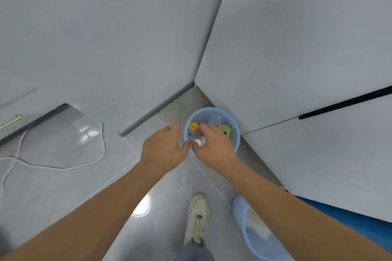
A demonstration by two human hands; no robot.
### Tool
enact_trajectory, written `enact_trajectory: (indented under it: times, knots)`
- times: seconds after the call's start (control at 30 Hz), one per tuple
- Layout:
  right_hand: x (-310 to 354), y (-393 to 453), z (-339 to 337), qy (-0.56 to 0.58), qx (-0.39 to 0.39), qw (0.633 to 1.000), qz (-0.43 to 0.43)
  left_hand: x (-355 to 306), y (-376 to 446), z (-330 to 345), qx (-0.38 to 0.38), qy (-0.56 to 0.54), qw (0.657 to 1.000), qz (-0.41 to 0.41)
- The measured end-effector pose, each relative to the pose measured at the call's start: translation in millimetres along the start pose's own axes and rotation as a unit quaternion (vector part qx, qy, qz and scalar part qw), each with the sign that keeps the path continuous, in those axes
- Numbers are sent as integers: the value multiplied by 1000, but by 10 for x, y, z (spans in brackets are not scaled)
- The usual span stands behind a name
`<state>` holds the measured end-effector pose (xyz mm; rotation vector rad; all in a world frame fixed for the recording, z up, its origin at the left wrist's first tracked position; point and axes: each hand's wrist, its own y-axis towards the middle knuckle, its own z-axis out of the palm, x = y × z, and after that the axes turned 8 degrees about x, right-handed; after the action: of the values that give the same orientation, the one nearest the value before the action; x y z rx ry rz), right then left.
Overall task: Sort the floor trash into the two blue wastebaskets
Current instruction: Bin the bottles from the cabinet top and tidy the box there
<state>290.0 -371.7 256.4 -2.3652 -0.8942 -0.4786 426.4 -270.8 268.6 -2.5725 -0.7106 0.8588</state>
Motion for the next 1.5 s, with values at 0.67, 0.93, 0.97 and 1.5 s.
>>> enact_trajectory:
  times: [0.67,0.93,0.97,1.5]
  knots:
    - [6145,-762,697,15,179,964,-197,3490,-4236,-3572,-290,-151,902,-283]
    - [7473,678,1680,-53,169,951,-252,4919,-3459,-3571,-251,-187,870,-382]
    - [7604,848,1854,-68,167,951,-252,5098,-3307,-3539,-247,-192,866,-390]
    - [7653,1873,2508,-183,144,924,-304,5824,-2146,-3159,-185,-254,870,-381]
